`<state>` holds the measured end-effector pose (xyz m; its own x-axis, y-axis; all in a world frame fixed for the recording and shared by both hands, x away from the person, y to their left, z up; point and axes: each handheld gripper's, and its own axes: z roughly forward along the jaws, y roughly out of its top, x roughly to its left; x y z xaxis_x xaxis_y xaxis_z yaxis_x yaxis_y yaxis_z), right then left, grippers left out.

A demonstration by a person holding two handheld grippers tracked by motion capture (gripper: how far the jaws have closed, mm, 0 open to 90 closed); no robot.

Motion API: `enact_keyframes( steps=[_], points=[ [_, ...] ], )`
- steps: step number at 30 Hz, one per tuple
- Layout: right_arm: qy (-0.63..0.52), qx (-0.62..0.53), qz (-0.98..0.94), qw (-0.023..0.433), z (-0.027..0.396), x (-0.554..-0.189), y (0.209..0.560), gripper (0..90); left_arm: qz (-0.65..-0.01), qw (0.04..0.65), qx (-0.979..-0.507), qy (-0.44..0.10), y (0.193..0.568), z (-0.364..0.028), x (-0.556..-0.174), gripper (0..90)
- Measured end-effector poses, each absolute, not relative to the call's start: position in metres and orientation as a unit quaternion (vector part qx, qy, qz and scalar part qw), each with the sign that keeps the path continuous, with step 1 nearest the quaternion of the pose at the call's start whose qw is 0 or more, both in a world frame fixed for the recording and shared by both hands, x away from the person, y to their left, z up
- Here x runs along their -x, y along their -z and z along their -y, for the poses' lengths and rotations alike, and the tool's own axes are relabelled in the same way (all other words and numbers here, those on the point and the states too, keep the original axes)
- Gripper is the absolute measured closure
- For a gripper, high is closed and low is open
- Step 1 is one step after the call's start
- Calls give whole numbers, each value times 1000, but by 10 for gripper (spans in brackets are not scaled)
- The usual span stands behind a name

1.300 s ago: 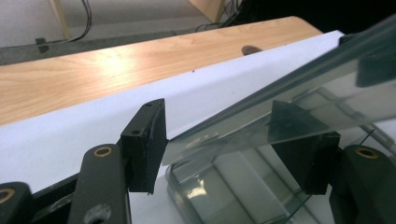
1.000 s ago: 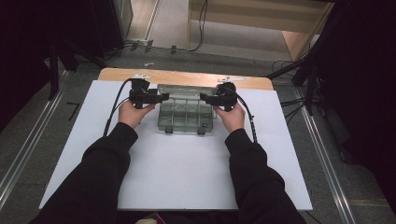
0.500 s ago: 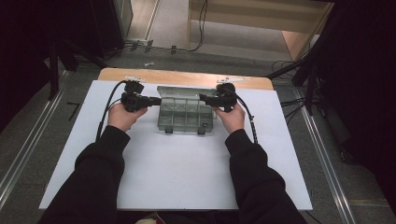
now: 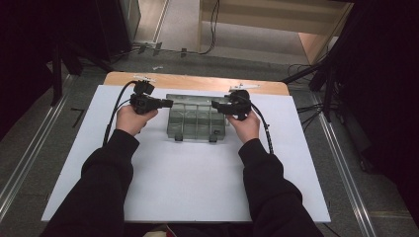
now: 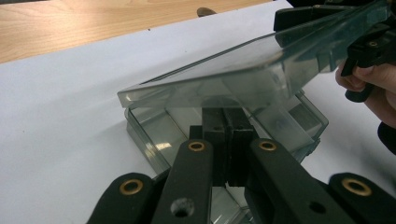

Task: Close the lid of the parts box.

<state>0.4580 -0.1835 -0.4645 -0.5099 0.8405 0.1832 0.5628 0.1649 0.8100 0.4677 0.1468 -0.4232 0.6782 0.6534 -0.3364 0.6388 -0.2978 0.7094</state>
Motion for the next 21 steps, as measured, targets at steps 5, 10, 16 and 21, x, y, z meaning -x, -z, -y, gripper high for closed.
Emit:
enact_keyframes(
  steps=[5, 10, 16, 21],
  points=[
    [-444, -481, -740, 154, 188, -454, 464, 307, -401, 440, -804, -4, 422, -148, -467, 900],
    [-443, -484, -741, 144, 192, -448, 462, 307, -395, 436, -808, -4, 421, -149, -466, 900],
    [-446, -484, -743, 122, 203, -435, 459, 329, -395, 430, -812, -4, 423, -147, -466, 900],
    [-439, -483, -750, 107, 210, -429, 456, 353, -393, 430, -813, -7, 420, -148, -465, 900]
  ],
)
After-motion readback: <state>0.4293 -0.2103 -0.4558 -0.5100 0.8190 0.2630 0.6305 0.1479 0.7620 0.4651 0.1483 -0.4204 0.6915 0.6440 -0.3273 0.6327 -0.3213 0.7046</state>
